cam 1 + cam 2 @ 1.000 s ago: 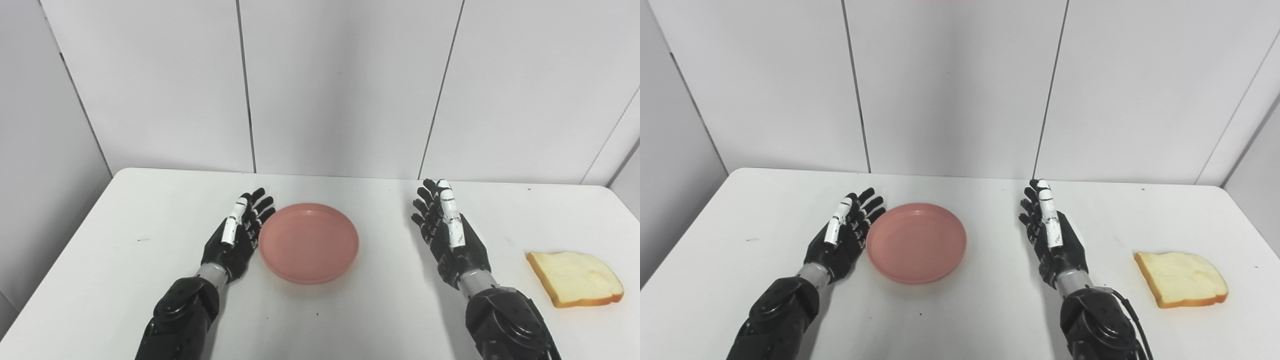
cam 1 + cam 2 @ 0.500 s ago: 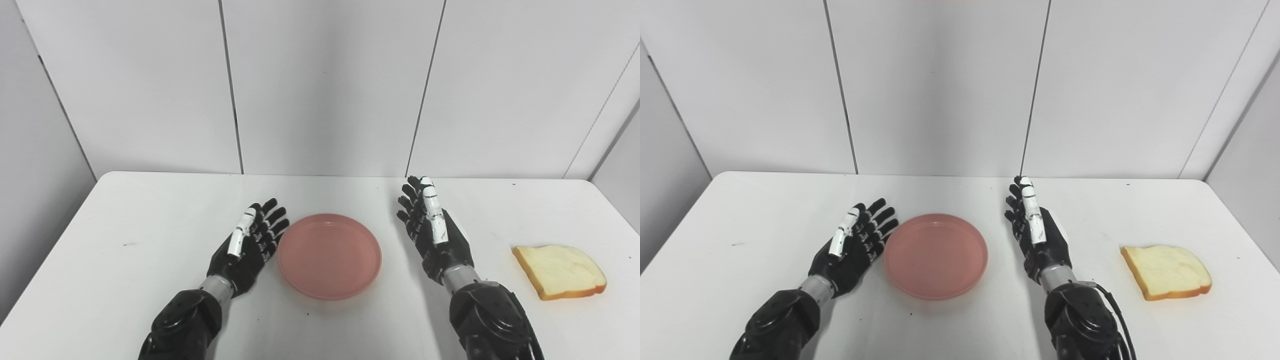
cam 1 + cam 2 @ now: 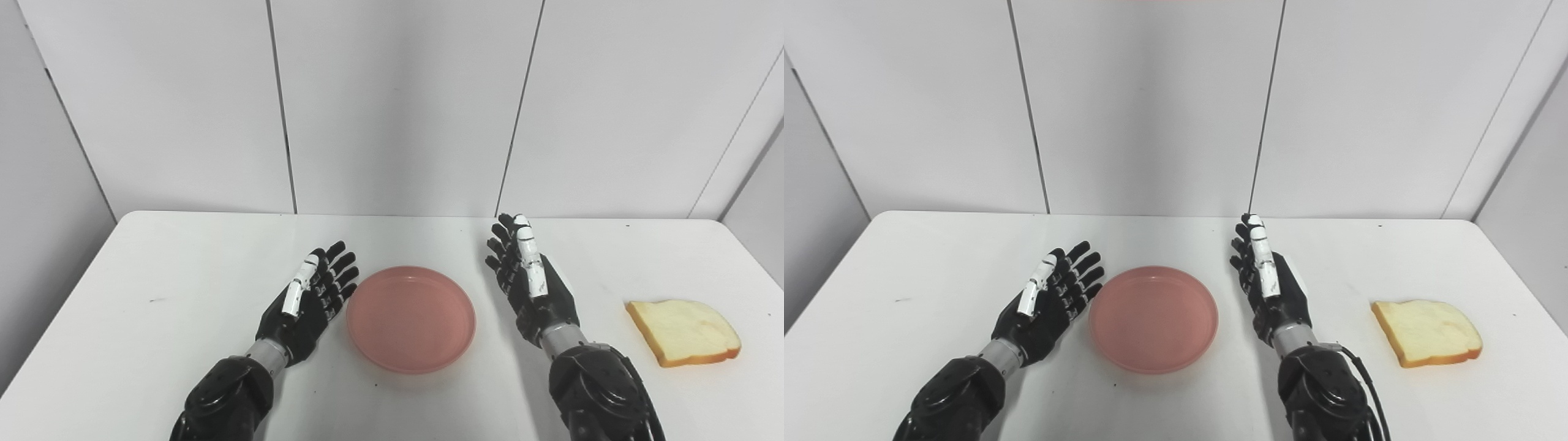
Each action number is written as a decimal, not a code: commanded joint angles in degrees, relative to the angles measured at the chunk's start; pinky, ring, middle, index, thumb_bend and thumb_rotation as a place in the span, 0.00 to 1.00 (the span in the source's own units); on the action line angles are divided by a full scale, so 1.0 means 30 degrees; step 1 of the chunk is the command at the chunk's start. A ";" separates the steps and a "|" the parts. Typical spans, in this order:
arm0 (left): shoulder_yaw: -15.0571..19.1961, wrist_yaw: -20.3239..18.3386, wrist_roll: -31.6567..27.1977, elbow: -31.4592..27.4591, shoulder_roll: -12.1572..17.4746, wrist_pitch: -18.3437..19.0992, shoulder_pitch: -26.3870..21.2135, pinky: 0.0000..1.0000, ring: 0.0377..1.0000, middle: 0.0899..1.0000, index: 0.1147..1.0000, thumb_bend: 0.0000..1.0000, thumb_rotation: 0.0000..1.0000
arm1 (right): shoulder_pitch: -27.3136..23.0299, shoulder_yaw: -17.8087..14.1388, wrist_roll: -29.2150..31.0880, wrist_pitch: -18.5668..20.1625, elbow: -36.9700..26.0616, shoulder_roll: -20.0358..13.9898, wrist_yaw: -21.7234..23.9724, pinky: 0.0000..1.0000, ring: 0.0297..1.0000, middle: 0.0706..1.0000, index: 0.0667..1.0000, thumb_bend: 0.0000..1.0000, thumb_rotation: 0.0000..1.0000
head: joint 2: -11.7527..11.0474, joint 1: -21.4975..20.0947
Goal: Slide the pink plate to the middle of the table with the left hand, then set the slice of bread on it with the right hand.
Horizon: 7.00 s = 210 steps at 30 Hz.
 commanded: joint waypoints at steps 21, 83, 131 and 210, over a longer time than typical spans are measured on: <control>-0.0313 0.2036 0.3498 -0.3499 -0.0124 -0.2676 -0.0591 0.95 0.92 0.94 0.93 0.41 1.00 | -0.0957 -0.0099 0.0408 -0.0272 -0.2062 -0.0699 -0.1021 1.00 1.00 1.00 1.00 0.35 1.00 | -0.0285 -0.1333; 0.0792 -0.0400 0.1770 -0.3523 0.2457 -0.3630 0.0246 0.97 0.94 0.94 0.93 0.44 1.00 | -0.3795 0.3887 -1.6428 -0.0385 -0.2558 -1.8831 1.8190 0.98 1.00 1.00 1.00 1.00 0.31 | 0.0664 -0.5216; 0.1057 -0.0408 0.0471 -0.4299 0.2927 -0.2212 0.0584 0.95 0.93 0.92 0.91 0.42 1.00 | -0.1784 0.5550 -2.0936 -0.6323 0.2666 -1.7882 1.5429 1.00 1.00 1.00 1.00 1.00 0.26 | 0.1548 -0.5383; 0.0276 0.0263 0.1305 -0.5566 0.2114 -0.1281 0.0763 0.95 0.93 0.93 0.92 0.41 1.00 | -0.5607 0.5060 -2.0423 -0.5596 0.2073 -1.5102 1.4682 0.48 0.41 0.48 0.45 0.52 0.00 | 0.0990 -0.3774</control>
